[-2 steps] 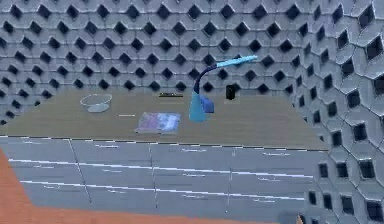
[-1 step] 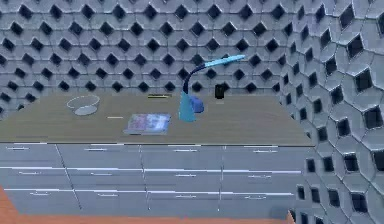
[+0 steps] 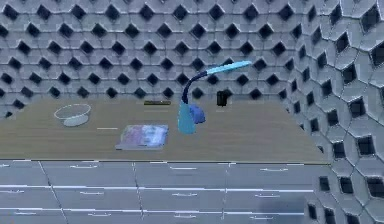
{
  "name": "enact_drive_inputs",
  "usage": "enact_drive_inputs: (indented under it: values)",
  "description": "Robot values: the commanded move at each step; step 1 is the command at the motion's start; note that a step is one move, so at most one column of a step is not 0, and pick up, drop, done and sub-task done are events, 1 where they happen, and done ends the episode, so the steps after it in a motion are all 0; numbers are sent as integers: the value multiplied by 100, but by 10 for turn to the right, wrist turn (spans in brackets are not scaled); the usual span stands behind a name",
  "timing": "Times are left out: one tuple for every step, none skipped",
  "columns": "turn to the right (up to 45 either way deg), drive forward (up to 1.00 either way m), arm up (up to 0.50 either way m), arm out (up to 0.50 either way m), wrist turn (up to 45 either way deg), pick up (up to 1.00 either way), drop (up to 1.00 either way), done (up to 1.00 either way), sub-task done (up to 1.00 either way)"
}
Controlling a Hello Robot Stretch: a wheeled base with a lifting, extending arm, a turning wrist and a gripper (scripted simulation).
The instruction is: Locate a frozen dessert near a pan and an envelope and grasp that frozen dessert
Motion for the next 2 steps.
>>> enact_drive_inputs:
  values:
    - [-450, 0, 0, 0, 0, 0, 0, 0, 0]
    - [-330, 0, 0, 0, 0, 0, 0, 0, 0]
